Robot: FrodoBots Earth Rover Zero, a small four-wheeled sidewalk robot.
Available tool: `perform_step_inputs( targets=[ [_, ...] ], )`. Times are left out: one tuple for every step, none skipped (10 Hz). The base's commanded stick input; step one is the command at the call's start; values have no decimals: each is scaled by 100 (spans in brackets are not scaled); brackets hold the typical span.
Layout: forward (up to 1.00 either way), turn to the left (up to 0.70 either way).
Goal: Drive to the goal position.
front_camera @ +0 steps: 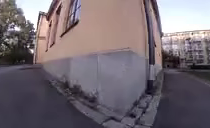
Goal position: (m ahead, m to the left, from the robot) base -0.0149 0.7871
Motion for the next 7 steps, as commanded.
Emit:
perform_step_inputs(
  targets=[
    [-100, -27],
    [-100, -27],
    [-100, -27],
    [-100, -27],
    [-100, -27],
    [-100, -27],
    [-100, -27]
  ],
)
